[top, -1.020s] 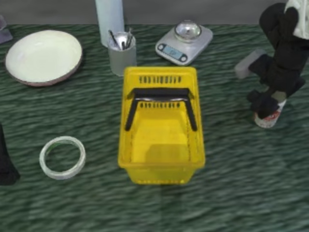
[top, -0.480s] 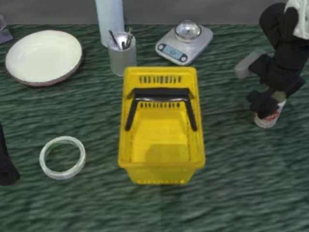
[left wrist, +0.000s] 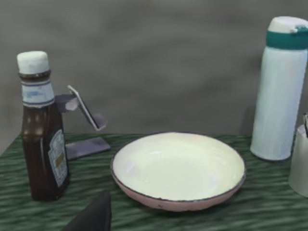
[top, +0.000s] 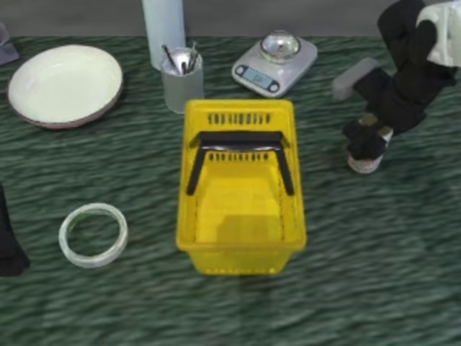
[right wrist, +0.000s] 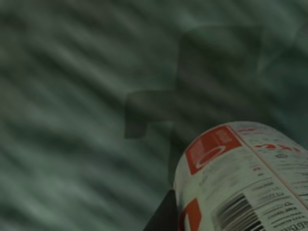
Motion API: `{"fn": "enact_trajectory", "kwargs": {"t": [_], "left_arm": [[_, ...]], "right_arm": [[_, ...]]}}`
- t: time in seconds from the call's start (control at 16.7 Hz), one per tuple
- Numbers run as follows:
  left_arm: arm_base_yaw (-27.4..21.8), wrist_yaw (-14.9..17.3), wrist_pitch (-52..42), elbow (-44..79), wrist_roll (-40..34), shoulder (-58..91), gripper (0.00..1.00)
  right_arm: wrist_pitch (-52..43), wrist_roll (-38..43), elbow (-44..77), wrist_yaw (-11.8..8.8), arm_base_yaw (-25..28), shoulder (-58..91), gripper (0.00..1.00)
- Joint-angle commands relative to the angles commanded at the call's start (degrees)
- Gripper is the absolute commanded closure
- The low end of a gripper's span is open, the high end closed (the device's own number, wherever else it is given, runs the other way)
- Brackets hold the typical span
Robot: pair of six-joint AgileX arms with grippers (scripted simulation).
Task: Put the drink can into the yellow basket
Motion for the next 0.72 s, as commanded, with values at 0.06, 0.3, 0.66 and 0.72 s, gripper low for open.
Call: {"fn": "enact_trajectory", "kwargs": {"t": [0.06, 0.3, 0.66, 0.72], "left_arm": [[0.0, 0.0, 0.0, 0.0, 0.0, 0.0, 0.0], [0.0, 0.0, 0.0, 0.0, 0.0, 0.0, 0.0], [0.0, 0.0, 0.0, 0.0, 0.0, 0.0, 0.0], [0.0, 0.0, 0.0, 0.0, 0.0, 0.0, 0.0]], "right_arm": [[4.07, 1.22, -0.73, -2.45, 0.31, -0.04, 1.0], [24.06, 7.65, -4.78, -14.45, 1.61, -0.44, 1.0], [58.26, 19.27, -12.7, -35.12, 3.64, -2.17, 1.0], [63.67, 21.06, -13.97, -38.38, 3.96, -2.66, 1.0]]}}
